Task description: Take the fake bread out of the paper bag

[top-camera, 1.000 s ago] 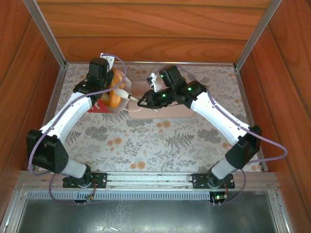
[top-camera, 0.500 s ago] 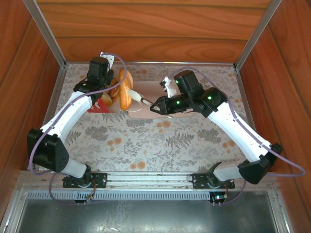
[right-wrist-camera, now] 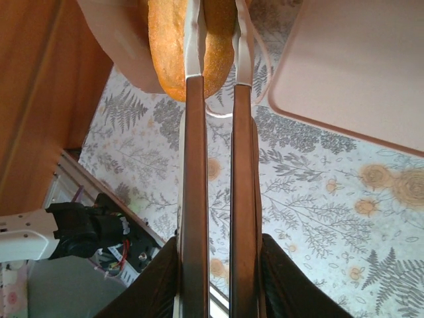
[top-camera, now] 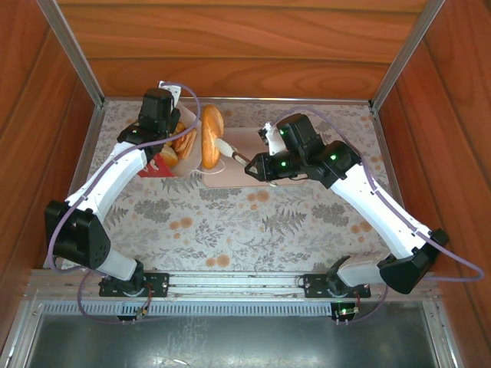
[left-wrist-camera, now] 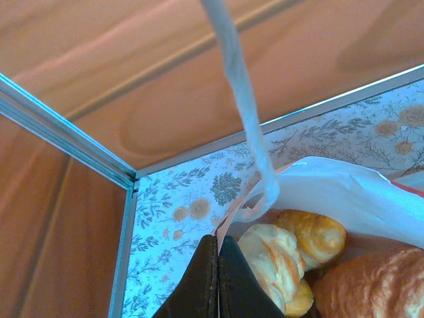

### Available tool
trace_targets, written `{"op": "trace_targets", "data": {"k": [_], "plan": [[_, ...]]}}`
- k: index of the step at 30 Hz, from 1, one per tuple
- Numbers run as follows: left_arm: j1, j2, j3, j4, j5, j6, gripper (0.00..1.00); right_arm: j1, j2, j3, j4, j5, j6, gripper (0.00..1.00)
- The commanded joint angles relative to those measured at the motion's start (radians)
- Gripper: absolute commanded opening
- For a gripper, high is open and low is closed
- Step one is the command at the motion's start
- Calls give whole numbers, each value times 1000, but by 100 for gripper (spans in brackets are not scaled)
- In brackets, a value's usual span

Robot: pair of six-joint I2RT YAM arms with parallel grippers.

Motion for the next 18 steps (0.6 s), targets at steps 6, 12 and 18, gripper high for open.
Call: {"op": "trace_targets", "data": {"k": [6,12,18], "plan": [[-9,-7,28,41,-25,-10,0,-41,-79,92,-47,148,-53,0],[-9,-29,22,40,-17,-13,0,-73,-30,114,-114,225,-37,0],[-10,-36,23,41,-4,-27,0,-73,81,85,-108,156,-1,0]]}}
